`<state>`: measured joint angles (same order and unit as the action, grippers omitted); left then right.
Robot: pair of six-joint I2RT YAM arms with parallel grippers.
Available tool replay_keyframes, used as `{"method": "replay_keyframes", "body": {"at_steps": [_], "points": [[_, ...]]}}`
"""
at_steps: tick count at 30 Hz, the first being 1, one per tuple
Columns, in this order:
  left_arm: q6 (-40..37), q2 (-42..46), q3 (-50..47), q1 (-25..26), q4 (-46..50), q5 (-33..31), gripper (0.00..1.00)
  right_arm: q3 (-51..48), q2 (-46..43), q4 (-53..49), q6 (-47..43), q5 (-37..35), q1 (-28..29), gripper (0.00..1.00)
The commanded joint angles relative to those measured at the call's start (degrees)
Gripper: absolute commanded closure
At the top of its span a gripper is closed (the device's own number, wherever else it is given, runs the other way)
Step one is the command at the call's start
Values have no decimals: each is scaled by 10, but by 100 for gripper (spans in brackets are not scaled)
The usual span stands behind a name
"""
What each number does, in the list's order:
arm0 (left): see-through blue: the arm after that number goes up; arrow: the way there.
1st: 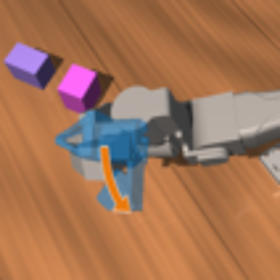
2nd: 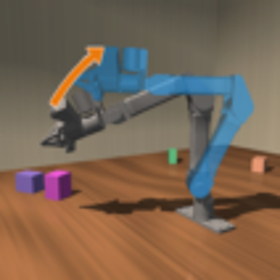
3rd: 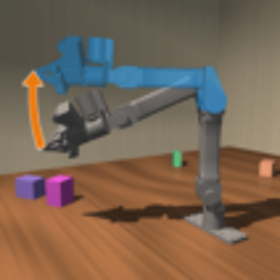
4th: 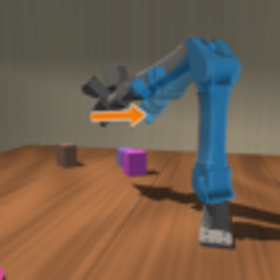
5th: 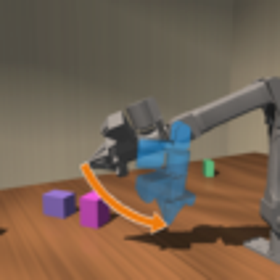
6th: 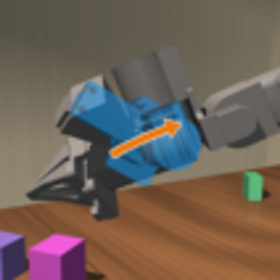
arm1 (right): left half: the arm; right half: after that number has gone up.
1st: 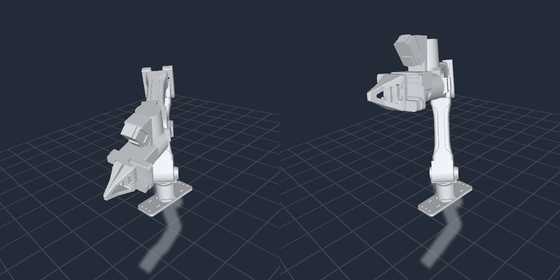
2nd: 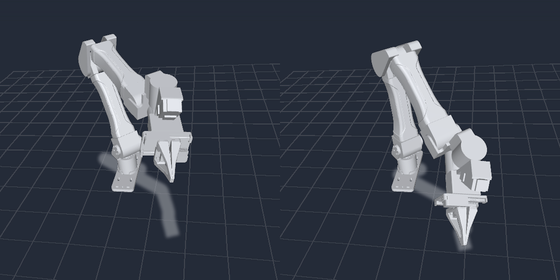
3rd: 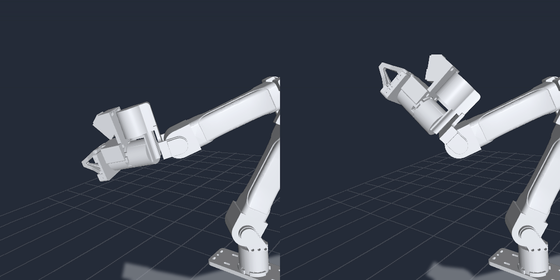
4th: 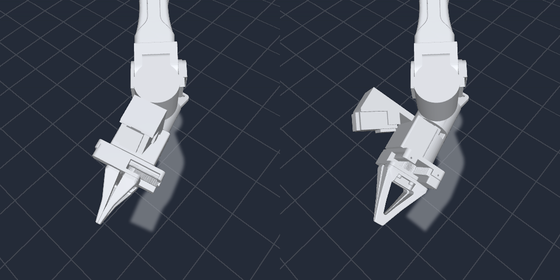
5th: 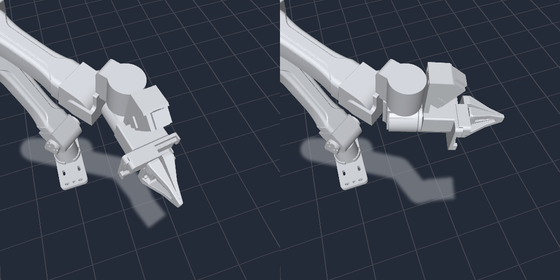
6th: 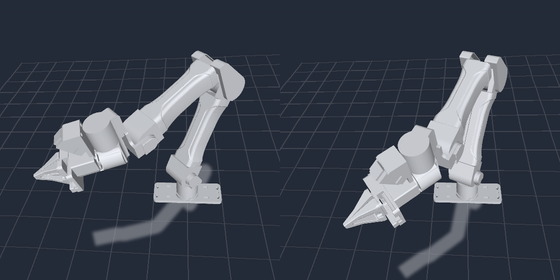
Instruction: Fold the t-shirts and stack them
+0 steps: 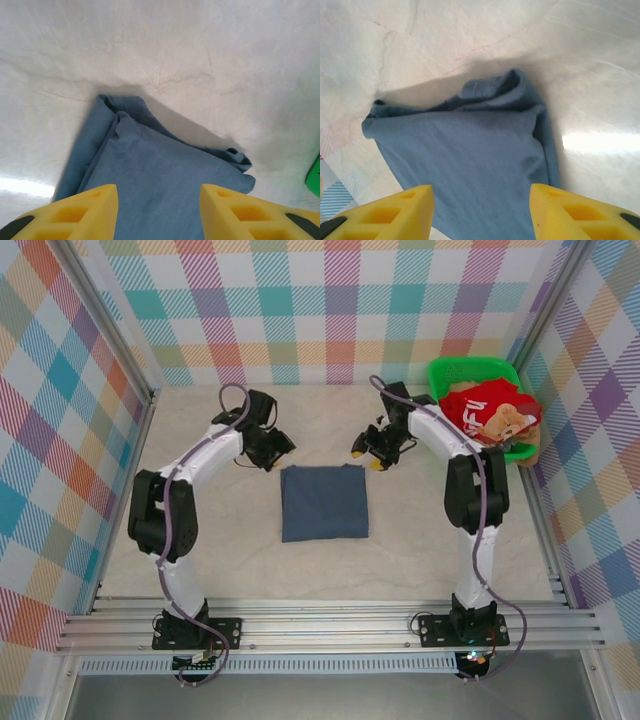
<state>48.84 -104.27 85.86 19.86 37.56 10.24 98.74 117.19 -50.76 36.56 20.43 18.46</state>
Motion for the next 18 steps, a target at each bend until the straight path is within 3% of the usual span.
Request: {"method": "replay_keyframes", "body": {"at_steps": [1, 5, 8, 12, 18], "points": [[33, 107, -82, 24, 21, -19, 55, -86, -117, 37, -4, -28, 3, 47], [99, 157, -214, 69, -41, 1, 53, -192, -148, 82, 9, -21, 13, 53], [121, 156, -272, 73, -82, 24, 50, -230, -142, 120, 15, 11, 19, 54], [115, 129, -265, 90, -88, 34, 49, -236, -121, 130, 10, 30, 34, 58], [238, 102, -168, 181, 2, -32, 63, -238, -95, 143, 49, 43, 57, 68]]}}
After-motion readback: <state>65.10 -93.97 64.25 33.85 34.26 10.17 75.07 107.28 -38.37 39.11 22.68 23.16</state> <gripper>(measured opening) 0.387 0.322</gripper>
